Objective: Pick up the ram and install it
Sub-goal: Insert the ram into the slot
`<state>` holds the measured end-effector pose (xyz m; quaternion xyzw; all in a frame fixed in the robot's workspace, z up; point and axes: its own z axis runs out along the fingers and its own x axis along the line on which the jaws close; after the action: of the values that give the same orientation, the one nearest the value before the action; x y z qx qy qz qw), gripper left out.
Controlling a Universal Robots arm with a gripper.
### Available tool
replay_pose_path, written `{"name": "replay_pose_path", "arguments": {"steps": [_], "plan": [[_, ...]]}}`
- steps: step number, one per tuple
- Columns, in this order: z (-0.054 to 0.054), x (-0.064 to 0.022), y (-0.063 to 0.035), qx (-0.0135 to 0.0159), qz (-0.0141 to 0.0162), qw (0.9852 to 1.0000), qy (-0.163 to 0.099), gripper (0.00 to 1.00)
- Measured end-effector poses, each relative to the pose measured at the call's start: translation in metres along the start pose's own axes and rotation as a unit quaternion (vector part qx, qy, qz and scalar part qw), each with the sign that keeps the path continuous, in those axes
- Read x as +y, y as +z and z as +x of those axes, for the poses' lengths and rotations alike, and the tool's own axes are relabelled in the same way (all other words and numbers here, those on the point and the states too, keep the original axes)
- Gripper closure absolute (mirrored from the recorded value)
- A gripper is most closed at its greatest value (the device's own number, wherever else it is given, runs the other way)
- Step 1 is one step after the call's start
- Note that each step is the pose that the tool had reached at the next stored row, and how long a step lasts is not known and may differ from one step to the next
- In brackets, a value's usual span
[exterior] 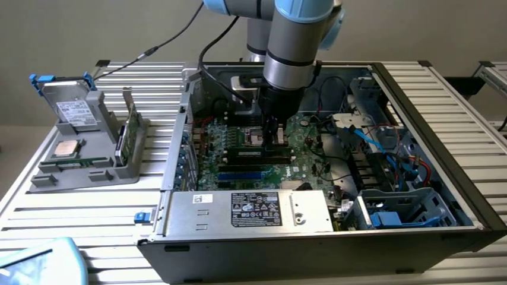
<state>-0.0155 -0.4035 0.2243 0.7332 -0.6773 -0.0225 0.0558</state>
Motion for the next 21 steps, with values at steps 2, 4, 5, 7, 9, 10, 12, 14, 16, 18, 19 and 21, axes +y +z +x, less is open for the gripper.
{"name": "replay_pose_path", "arguments": {"steps": [2,4,5,7,9,10,12,14,16,18,19,21], "plan": [[0.0001,0.0001,-0.0001,0.0001,0.0000,1.0000,0.000,0.86],[0.0001,0.0000,-0.0001,0.0001,0.0001,1.0000,0.000,0.86],[0.0000,0.0001,-0.0001,0.0001,0.0003,1.0000,0.000,0.86],[-0.0003,0.0001,-0.0001,0.0002,0.0012,1.0000,0.001,0.86],[-0.0011,0.0000,0.0006,0.0002,0.0036,1.0000,0.003,0.86],[-0.0015,-0.0001,0.0006,0.0006,0.0043,1.0000,0.003,0.86],[-0.0015,-0.0001,0.0006,0.0007,0.0045,1.0000,0.003,0.86],[-0.0015,0.0000,0.0006,0.0007,0.0045,1.0000,0.003,0.86],[-0.0015,0.0001,0.0010,0.0008,0.0051,1.0000,0.003,0.86],[-0.0017,0.0003,0.0020,0.0011,0.0063,1.0000,0.004,0.86],[-0.0018,0.0005,0.0024,0.0017,0.0070,1.0000,0.004,0.86],[-0.0020,0.0011,0.0028,0.0022,0.0072,1.0000,0.004,0.86]]}}
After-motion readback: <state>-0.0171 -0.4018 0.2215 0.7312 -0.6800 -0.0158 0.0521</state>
